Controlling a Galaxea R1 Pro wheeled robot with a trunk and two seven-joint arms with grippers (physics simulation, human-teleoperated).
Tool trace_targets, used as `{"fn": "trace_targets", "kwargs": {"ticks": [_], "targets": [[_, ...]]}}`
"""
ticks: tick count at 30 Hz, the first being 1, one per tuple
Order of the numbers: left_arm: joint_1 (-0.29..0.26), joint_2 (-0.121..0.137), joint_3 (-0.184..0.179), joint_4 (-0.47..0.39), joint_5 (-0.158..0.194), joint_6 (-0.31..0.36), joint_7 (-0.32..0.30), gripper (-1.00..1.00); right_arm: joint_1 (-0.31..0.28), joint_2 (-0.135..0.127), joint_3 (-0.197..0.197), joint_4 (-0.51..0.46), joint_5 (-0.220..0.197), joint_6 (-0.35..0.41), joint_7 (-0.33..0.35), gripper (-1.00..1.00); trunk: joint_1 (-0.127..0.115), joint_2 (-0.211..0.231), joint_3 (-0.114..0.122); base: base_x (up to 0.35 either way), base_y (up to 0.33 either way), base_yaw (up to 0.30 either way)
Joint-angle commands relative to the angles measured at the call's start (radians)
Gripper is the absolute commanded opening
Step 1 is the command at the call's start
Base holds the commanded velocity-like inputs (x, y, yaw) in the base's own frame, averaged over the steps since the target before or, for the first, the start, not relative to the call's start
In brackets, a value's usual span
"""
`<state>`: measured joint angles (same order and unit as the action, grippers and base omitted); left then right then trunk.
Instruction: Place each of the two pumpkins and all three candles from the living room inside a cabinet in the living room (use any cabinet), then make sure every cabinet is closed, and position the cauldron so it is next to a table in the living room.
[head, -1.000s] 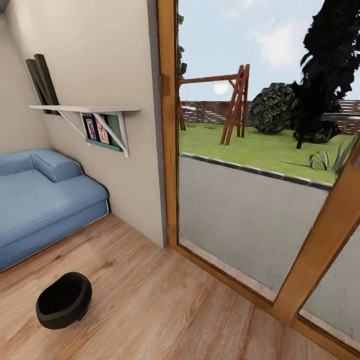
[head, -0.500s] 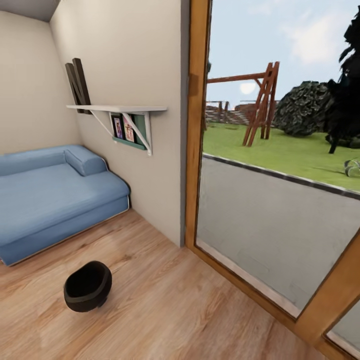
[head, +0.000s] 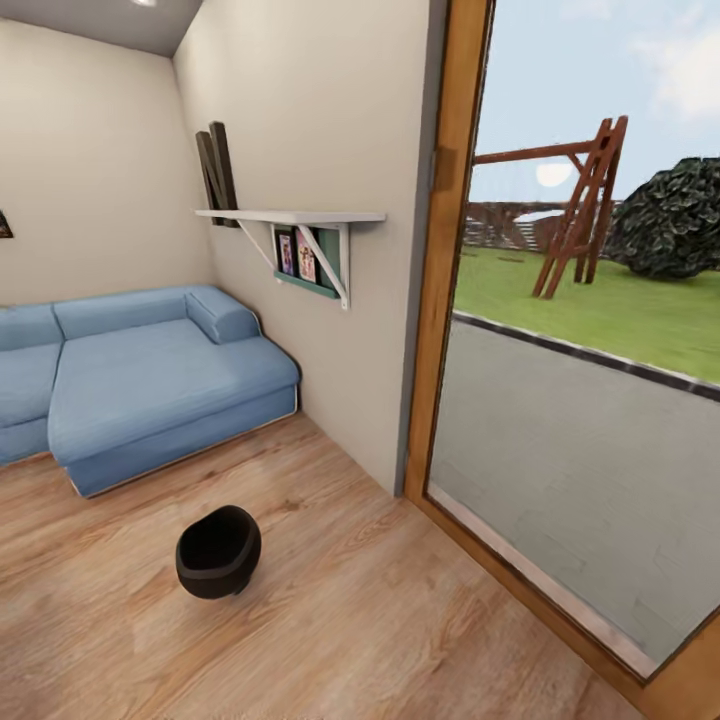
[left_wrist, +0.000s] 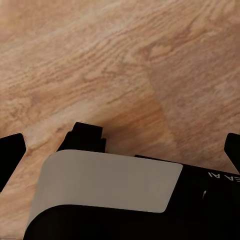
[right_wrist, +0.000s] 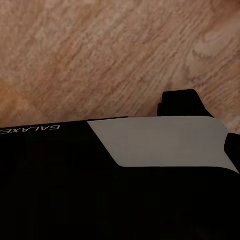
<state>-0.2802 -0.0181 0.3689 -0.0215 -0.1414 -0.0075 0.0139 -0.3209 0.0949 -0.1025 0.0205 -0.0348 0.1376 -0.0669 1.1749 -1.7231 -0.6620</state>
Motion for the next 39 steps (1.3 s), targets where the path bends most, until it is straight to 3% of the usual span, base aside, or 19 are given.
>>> {"fn": "trace_targets", "kwargs": {"ticks": [1,17,23,39], "targets": [[-0.001,0.000,0.008,0.000,-0.010,-0.001,0.001,1.00,-0.001,0.000,-0.006,0.001,-0.004,0.000,-0.004,1.00,0.000,0.000,-0.001,0.000,0.000,0.276],[-0.001,0.002,0.008,0.000,-0.011,0.000,-0.003,1.00,-0.001,-0.006,-0.008,-0.001,-0.005,0.000,-0.004,1.00,0.000,0.000,-0.002,0.002,0.000,0.274],[-0.001,0.003,0.008,0.000,-0.011,0.000,-0.003,1.00,-0.001,-0.006,-0.008,-0.001,-0.004,0.000,-0.004,1.00,0.000,0.000,-0.004,0.190,0.000,0.227],[-0.001,0.001,0.007,0.000,-0.011,0.000,-0.001,1.00,-0.001,-0.008,-0.006,0.000,-0.002,0.002,0.001,1.00,0.000,0.000,-0.006,0.264,0.000,0.019]]}}
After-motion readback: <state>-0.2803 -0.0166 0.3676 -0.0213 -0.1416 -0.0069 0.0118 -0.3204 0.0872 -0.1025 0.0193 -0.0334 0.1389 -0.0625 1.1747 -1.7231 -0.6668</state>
